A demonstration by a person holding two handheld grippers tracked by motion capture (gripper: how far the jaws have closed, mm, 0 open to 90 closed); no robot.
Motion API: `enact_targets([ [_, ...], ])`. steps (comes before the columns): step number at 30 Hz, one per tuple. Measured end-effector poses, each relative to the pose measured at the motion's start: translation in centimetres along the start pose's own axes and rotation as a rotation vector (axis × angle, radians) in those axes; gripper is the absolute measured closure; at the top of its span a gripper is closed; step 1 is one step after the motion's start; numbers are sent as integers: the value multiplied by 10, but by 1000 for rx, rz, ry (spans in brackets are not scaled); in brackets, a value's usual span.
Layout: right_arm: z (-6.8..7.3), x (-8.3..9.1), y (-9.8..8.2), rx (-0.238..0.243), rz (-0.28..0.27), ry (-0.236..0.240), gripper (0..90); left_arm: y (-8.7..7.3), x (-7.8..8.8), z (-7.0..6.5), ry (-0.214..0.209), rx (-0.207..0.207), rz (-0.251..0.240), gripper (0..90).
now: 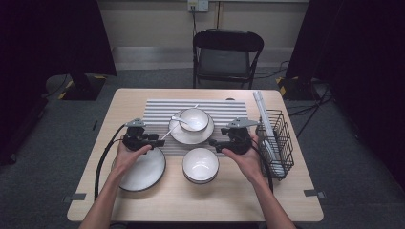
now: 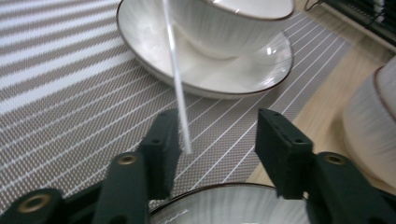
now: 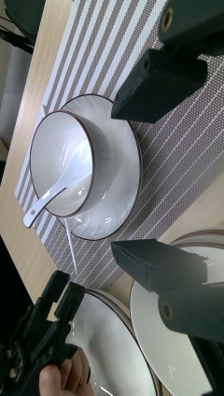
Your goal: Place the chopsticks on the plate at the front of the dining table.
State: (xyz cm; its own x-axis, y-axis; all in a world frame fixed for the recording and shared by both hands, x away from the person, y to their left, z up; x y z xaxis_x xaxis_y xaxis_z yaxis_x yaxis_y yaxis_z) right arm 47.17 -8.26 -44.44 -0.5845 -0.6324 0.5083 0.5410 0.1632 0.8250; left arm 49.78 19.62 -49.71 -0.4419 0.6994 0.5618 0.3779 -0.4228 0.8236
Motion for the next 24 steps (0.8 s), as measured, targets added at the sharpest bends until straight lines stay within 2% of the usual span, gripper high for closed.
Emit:
enact_targets([
  [3,1,1,1,0,0,3,301,4,5,-4,3,-13,-13,400],
  [5,1,3,4,-2,-6,3,302,5,9,-7,6,-26,-15,389],
  [8,1,7,7,-4,-19,2,303,7,14,-10,11,-25,-22,326],
  [10,0,12,10,-11,-30,4,303,6,19,-12,30,-41,-29,302],
  [11,-1,15,11,-9,-33,4,303,5,21,-13,37,-39,-32,295],
  [13,-1,20,13,-13,-43,4,303,3,26,-16,15,-18,-54,279],
  [15,-2,25,16,-9,-45,-1,302,1,30,-18,38,-45,-29,259],
  [17,-2,30,21,-5,-49,-4,301,2,34,-22,39,-64,-20,248],
  [21,-5,42,36,-3,-83,-16,301,3,42,-27,34,-77,-23,207],
  [24,-9,52,47,4,-90,-38,296,-2,43,-29,29,-58,-38,201],
])
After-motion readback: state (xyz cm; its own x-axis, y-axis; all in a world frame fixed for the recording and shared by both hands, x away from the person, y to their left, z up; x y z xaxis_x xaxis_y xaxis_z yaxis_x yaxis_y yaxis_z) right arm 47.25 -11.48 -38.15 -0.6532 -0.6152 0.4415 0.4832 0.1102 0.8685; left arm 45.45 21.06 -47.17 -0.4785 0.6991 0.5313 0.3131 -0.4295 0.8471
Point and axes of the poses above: each handheld gripper's, and its own axes: x roughly backward along the jaws, y roughly out of its top, z roughly to its left, the point moved 7 cm from there along -x, roughly forward along the jaws, and after that the axes turned 10 degrees about -x, right-handed, at the moved point
